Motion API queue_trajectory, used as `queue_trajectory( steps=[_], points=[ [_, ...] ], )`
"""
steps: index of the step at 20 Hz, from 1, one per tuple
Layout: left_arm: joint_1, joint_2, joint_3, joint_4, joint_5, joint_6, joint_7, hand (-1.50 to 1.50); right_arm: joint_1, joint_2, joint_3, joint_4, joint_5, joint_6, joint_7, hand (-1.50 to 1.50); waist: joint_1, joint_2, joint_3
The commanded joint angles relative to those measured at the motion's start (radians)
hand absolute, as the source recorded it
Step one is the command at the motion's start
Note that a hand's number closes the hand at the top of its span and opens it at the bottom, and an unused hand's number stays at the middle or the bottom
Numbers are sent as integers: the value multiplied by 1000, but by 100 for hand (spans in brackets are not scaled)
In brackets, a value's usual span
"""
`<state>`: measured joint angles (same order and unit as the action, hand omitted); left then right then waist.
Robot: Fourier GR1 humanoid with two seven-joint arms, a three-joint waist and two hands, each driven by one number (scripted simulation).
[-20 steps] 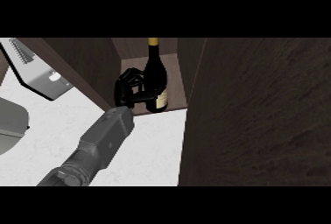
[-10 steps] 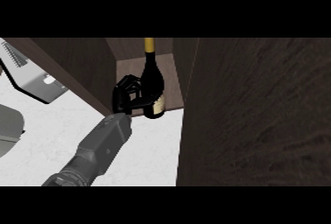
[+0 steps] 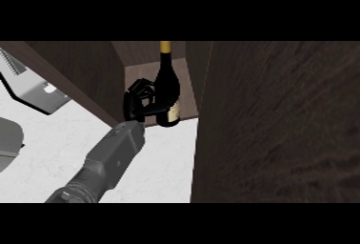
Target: Pick up the wine, place it into the cabinet and close the cabinet
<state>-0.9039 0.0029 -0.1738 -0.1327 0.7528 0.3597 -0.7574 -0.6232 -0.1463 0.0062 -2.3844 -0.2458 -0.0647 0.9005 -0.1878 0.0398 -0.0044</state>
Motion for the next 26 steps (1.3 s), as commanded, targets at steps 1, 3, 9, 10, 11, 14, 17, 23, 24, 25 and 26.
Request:
queue_trajectory(
  steps=[1, 3, 9, 10, 11, 14, 17, 23, 24, 25, 26],
  points=[
    [-6, -3, -21, -10, 14, 24, 5, 150, -5, -6, -5, 8, -9, 11, -10, -150, 1, 3, -1],
    [-23, -3, -18, -19, 32, 46, 13, 150, 13, 7, -7, -17, -13, 1, -11, -150, -3, 1, 0],
    [-99, -3, -24, -30, 54, 89, 33, 150, 15, -5, -16, -2, -27, 17, -4, -150, 10, 1, 1],
    [-97, -3, -32, -33, 61, 96, 42, 150, 13, -4, -14, 7, -6, 16, -18, -150, 10, 1, 0],
    [-102, -3, -38, -15, 55, 90, 63, 150, 10, -3, -35, 2, -38, 14, -12, -150, 5, 5, 1],
    [-134, -3, -41, -8, 56, 113, 64, 150, 34, -8, -37, -4, -31, 33, -38, -150, 9, 7, 2],
    [-175, -3, -40, 7, 56, 122, 95, 150, 40, -2, -41, -14, -30, 20, -25, -150, 25, 3, 2],
    [-233, -3, -27, 41, 67, 128, 163, 150, 54, -20, -48, -9, -37, 43, -28, -150, 33, 7, 3],
    [-254, -3, -13, 41, 80, 145, 177, 150, 15, -40, -68, -4, -46, 36, 0, -150, 26, 6, 2],
    [-250, -3, -15, 46, 80, 145, 184, 150, 43, -8, -24, -8, -8, 29, -28, -150, 30, 9, 2],
    [-256, -3, 0, 45, 91, 145, 180, 150, 57, -22, -64, 5, -25, 43, -44, -150, 36, 12, 3]
  ],
)
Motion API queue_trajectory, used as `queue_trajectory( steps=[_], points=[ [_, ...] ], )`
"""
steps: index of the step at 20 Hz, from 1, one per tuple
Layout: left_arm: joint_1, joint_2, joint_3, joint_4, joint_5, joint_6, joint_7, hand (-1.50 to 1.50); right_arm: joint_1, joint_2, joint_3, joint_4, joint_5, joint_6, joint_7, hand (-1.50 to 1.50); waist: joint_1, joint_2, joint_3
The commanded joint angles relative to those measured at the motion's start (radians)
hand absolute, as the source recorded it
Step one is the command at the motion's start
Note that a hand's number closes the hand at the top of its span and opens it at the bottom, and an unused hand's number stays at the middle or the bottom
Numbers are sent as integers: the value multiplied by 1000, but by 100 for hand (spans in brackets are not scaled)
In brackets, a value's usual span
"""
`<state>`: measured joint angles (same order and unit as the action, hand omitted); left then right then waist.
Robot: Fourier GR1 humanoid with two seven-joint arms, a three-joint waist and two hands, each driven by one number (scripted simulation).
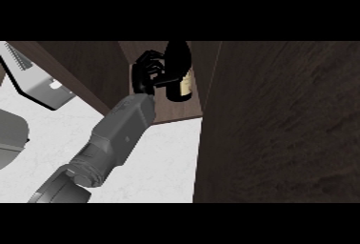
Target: Pick up the wine, place it into the cabinet and close the cabinet
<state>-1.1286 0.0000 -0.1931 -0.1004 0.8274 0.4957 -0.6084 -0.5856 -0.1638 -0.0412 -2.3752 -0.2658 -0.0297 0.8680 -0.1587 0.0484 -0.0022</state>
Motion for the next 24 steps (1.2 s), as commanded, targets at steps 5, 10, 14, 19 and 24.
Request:
queue_trajectory(
  steps=[5, 10, 14, 19, 24],
  points=[
    [-57, 24, 24, 46, 11, 17, 54, 150, 35, -4, -26, -49, -30, 3, 3, -150, -2, 5, 2],
    [-69, 47, -94, 98, -112, 130, 14, 150, 30, -1, -2, -22, -21, 16, -4, -150, -7, 11, 3],
    [-54, 72, -123, 100, -144, 190, 28, 150, 20, 3, -8, -21, -22, 13, -12, -150, -2, 13, 2],
    [-13, 120, -154, 100, -177, 244, 36, 150, 26, 9, -13, -25, -16, 11, -19, -150, -10, 22, 0],
    [-9, 136, -165, 100, -191, 260, 72, 150, 19, 0, -10, -13, -27, 40, -38, -150, -9, 29, 0]
  ],
)
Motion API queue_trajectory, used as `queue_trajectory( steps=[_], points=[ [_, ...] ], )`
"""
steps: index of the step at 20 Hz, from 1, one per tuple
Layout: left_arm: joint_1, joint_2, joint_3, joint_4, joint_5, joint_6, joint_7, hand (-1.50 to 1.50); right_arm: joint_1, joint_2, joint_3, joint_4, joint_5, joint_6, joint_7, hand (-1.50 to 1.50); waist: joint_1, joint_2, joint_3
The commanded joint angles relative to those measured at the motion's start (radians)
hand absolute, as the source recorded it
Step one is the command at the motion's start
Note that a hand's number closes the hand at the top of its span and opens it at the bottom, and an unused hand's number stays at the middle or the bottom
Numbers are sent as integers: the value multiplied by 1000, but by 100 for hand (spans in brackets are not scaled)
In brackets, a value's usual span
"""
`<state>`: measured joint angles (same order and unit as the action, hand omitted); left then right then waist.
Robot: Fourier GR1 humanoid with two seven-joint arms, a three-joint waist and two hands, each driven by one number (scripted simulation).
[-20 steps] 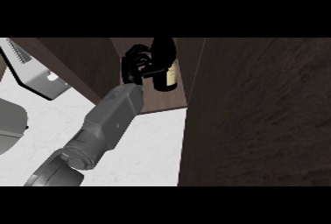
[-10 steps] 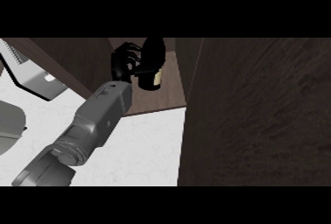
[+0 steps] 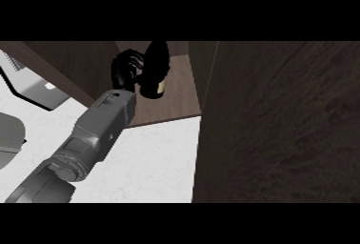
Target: Pick up the wine, place it into the cabinet and close the cabinet
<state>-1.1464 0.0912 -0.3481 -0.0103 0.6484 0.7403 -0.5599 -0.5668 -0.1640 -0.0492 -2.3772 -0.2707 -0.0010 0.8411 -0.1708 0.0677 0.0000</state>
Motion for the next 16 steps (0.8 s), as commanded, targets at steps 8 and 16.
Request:
queue_trajectory(
  steps=[8, 16],
  points=[
    [42, 32, -28, 10, -33, -38, 44, -150, 2, 15, 30, -24, -7, -1, 7, -150, 5, 3, -5],
    [34, 65, -10, 9, -17, -84, 48, -150, -6, 8, 18, -22, -10, -4, 11, -150, 1, 4, -6]
  ],
)
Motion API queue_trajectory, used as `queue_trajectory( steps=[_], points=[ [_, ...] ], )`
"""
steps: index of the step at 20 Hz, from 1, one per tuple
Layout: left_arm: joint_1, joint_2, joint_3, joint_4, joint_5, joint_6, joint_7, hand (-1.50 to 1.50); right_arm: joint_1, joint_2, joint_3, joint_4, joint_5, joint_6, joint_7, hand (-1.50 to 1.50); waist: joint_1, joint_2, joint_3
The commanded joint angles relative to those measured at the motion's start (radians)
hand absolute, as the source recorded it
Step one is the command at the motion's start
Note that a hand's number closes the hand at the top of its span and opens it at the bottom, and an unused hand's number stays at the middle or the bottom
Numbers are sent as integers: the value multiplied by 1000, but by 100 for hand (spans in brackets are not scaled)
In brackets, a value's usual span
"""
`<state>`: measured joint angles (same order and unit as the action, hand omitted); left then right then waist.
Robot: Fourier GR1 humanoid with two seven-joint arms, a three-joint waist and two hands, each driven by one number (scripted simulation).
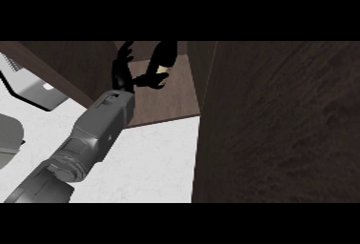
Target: Pick up the wine, place it into the cabinet and close the cabinet
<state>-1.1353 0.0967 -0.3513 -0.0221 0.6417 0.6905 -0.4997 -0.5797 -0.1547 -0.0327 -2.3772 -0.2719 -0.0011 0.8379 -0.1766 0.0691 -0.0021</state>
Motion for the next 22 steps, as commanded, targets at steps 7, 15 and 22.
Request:
queue_trajectory(
  steps=[7, 15, 22],
  points=[
    [-4, 84, -48, 20, -53, -105, -29, -150, -6, 3, 25, -23, 6, -8, 19, -150, 32, -11, -3],
    [17, 58, 2, -112, -3, -431, -144, -150, -17, -7, -2, -39, 21, -43, 48, -150, 79, -37, -4],
    [18, 8, 84, -174, 62, -611, -235, -150, 23, -20, -18, -90, 18, -67, 82, -150, 120, -57, 0]
  ],
)
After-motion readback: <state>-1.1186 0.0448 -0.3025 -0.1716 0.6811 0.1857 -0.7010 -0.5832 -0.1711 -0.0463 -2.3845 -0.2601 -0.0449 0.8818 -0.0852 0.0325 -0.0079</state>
